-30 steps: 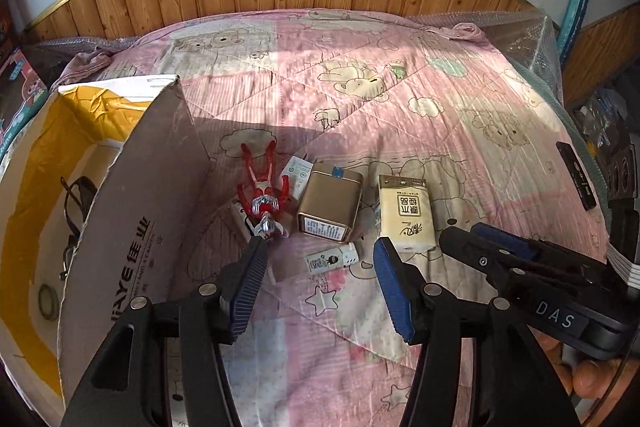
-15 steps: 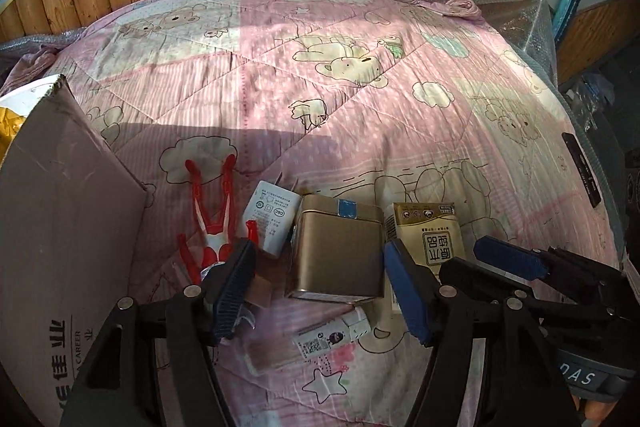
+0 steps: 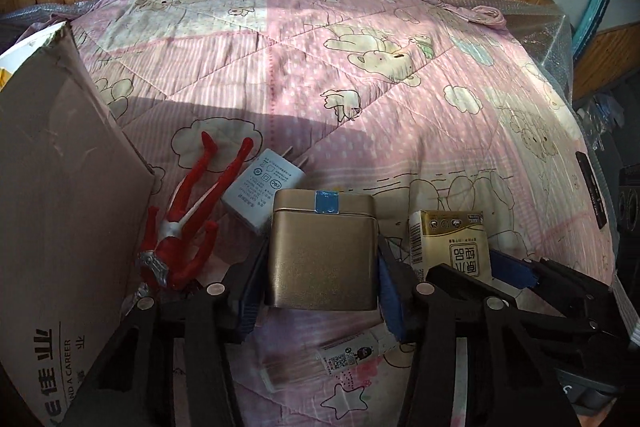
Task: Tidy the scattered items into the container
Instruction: 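Grasp the gold tin with the left gripper while the right gripper grasps the tissue pack, then lift and carry the gold tin and tissue pack over the box with both grippers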
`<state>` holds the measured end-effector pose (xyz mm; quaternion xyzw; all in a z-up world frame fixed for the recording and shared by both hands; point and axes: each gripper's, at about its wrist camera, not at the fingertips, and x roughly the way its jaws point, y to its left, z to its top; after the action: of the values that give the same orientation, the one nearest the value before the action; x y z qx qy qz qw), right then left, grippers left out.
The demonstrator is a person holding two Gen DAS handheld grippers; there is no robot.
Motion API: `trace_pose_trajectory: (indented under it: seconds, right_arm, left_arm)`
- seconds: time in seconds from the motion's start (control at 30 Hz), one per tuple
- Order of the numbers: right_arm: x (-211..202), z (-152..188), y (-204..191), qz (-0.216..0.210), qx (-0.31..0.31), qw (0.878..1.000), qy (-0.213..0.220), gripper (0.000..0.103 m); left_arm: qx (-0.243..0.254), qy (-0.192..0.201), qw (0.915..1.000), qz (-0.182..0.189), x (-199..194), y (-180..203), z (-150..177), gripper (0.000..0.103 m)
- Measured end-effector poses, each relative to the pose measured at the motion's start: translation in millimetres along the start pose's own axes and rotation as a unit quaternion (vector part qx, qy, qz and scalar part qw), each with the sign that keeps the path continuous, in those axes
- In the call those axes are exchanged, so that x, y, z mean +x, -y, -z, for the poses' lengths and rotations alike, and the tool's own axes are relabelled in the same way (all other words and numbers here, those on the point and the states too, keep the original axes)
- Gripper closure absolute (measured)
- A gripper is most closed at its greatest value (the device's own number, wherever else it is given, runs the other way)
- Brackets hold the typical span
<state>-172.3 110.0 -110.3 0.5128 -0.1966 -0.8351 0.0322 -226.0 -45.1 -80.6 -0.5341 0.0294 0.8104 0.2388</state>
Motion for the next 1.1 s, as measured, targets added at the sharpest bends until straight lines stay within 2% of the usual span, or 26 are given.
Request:
trace_pose_trajectory:
  seconds: [0.17,0.23,0.3,0.4,0.47,0.6,0.73,0.8,1.1]
  right_arm:
    - [3,2,-7,0.016,-0.015,1.000,0.006,0.041]
    - [1,3,-11,0.025,-0.020,0.999,0.005,0.049]
    - [-4,2,-9,0.007,-0.007,1.000,0.002,0.063]
    - [-13,-1,-10,-0.003,-0.005,1.000,0.012,0.073]
    - [-20,-1,-12,-0.012,-0.005,1.000,0.016,0.076]
    - [-35,1,-24,-0.015,-0.027,0.999,0.025,0.076]
    - [-43,5,-36,0.056,-0.086,0.994,0.034,0.076]
    - [-49,5,-36,0.074,-0.101,0.991,0.040,0.076]
    - [-63,11,-28,0.024,-0.071,0.997,0.034,0.076]
  left_arm:
    - [-0.034,-0.008,0.9993,0.011,-8,-15,4,0.052]
    - [-0.040,-0.007,0.9990,0.018,-13,-16,7,0.052]
    - [-0.032,0.001,0.9994,0.015,-23,-10,9,0.052]
    - [-0.023,0.012,0.9995,0.018,-40,-2,13,0.052]
    - [-0.020,0.019,0.9994,0.021,-50,2,15,0.052]
    - [-0.027,0.026,0.9990,0.026,-68,2,21,0.052]
    - [-0.031,0.033,0.9986,0.025,-83,0,27,0.052]
    - [-0.032,0.038,0.9985,0.022,-92,1,30,0.052]
    - [-0.021,0.050,0.9985,0.004,-118,7,43,0.052]
